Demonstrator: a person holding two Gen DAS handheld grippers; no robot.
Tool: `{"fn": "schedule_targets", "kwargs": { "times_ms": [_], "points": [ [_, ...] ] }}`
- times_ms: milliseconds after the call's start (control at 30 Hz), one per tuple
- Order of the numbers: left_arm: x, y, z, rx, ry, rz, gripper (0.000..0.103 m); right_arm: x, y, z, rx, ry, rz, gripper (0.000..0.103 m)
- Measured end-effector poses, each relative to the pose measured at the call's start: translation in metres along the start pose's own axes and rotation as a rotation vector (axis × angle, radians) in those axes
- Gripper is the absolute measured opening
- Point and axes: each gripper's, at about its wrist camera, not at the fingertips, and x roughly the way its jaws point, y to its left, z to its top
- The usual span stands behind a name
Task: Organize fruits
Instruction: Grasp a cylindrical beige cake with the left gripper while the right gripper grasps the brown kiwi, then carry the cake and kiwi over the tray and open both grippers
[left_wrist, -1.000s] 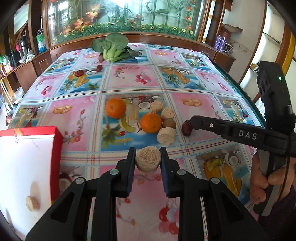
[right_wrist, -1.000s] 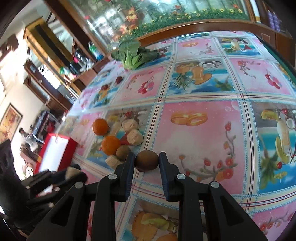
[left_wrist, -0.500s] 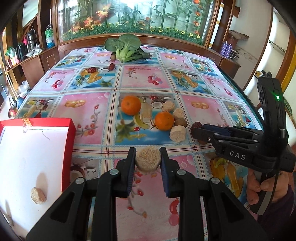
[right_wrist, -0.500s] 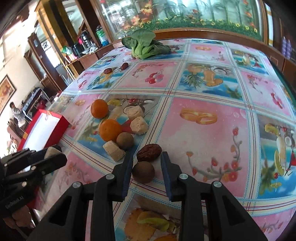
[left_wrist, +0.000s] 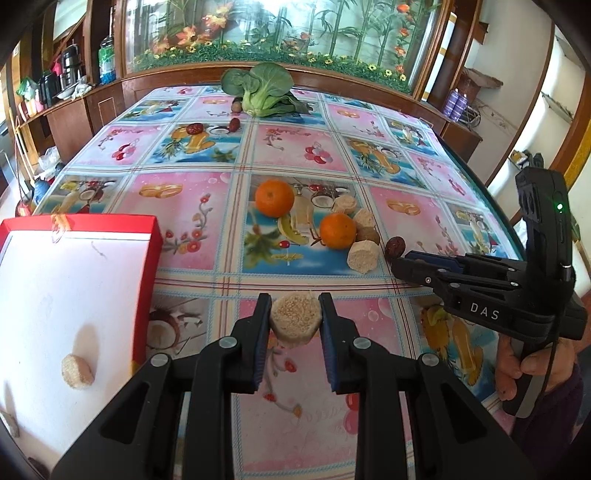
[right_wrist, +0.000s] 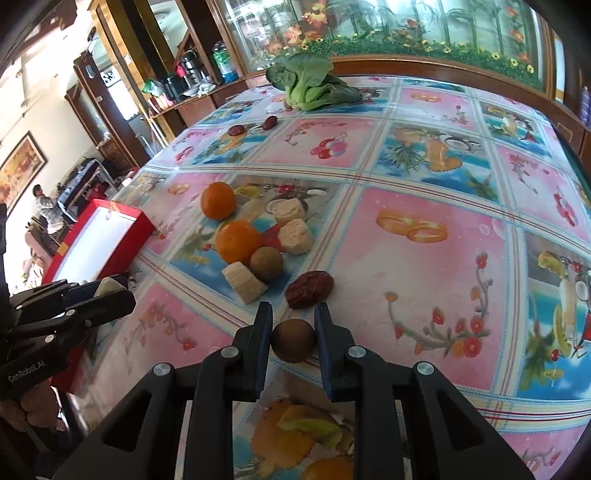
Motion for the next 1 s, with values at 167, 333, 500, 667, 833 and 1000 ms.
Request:
{"fn": "schedule_targets", "kwargs": {
  "times_ms": [167,333,500,667,833,1000],
  "points": [
    [-0.024,0.013,-0.005,-0.034,-0.025,-0.003,0.027,-0.011,-0.001,0.001,0.016,-0.056,0.023,0.022],
    [-0.057,0.038,-0.013,-0.060,-0.076,0.058,0.027,-0.025,0.009,0.001,0.038,-0.141,0.125,0.022],
    [-0.075,0.078,-0.028,-0.113,-0.073,0.165,0.027,-0.018,0.052,0.000,0.036,-0.145,0.194,0.021],
    [-0.087,0.125,-0.048,-0.191,-0.059,0.252,0.027,0.002,0.118,0.005,-0.017,-0.129,0.291,0.021],
    [-0.097,0.166,-0.065,-0.245,-0.044,0.343,0.028,0.027,0.182,0.018,-0.069,-0.115,0.350,0.021],
    [-0.105,0.191,-0.075,-0.278,-0.050,0.398,0.028,0.062,0.241,0.022,-0.156,-0.037,0.333,0.021]
  ]
}}
